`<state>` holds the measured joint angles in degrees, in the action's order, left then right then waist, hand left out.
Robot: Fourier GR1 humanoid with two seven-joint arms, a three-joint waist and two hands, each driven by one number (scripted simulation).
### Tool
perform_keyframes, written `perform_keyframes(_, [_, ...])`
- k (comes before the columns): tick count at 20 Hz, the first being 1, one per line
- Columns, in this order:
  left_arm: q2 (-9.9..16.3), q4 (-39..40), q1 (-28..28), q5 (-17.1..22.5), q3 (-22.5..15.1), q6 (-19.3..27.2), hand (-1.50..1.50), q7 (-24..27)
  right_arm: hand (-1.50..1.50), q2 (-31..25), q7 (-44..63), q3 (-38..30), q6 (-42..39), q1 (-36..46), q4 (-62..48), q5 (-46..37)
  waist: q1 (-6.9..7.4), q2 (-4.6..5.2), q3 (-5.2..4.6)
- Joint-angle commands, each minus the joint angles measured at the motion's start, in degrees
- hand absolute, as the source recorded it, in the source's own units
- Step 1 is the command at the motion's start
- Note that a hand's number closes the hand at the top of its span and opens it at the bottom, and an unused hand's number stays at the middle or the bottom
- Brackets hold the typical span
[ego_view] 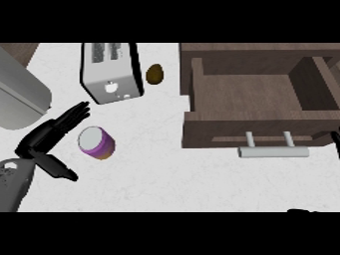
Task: Pick up the can, place it into the drawer and close the drawer
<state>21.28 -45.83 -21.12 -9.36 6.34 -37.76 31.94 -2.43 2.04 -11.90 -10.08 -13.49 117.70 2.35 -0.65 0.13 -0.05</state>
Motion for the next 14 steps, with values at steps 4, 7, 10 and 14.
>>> perform_keyframes(4, [1.3,9.2,-1.5,-3.4,-2.2,-2.0,-1.50,11.3,-1.50,0.6,0.4,0.7,-0.2,-1.3,1.3,-0.9,-0.10,0.02,-0.01])
perform_keyframes(7, [-0.5,12.2,-1.8,-4.3,-3.4,0.7,-1.50,14.4,-1.50,-0.2,-0.3,-1.4,0.2,1.5,-0.7,0.3,-0.16,0.10,-0.03])
perform_keyframes(10, [3.4,19.8,-6.4,-3.9,-1.8,-1.6,-1.50,14.8,-1.50,-0.7,-1.0,-1.8,-1.7,-0.9,0.7,1.6,-0.84,0.25,-0.07])
perform_keyframes(14, [0.5,20.9,-7.8,-4.5,-3.4,0.6,-1.50,14.4,-1.50,2.3,-1.4,2.6,0.5,0.9,-0.7,-2.4,-0.29,0.17,-0.04])
